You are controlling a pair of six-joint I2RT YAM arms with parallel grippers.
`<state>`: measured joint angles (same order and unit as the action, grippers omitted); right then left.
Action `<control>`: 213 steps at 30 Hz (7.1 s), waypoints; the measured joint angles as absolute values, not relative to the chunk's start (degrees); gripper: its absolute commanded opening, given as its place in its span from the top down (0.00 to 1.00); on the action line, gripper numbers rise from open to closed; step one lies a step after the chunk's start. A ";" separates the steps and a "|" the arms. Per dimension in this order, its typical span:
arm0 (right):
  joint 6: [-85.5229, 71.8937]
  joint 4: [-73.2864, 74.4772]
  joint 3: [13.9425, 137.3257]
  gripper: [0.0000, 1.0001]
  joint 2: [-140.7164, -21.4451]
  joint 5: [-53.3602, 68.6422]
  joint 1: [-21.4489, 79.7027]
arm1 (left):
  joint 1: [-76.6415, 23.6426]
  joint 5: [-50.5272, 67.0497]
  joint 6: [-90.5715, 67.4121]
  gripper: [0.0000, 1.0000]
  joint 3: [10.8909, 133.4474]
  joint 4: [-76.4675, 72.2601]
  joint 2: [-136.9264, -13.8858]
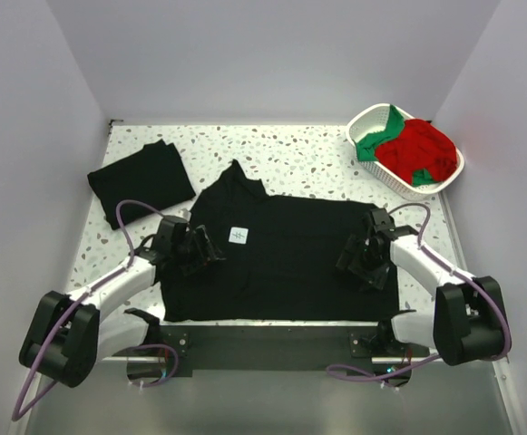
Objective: Fold and stack the t-shirts
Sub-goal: Fold the tshirt
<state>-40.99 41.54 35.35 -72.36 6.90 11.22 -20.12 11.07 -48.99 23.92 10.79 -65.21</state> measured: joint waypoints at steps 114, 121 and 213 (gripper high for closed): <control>-30.63 29.45 66.78 0.85 -102.78 -6.52 -4.58 | -14.26 3.03 -29.93 0.40 96.36 18.68 -124.84; -30.79 30.09 68.36 0.84 -102.80 -6.44 -4.58 | -14.26 3.31 -30.00 0.40 98.65 17.78 -127.63; -25.41 34.17 75.42 1.00 -105.60 -10.68 -6.17 | -15.09 1.23 -26.24 1.00 101.36 18.65 -125.95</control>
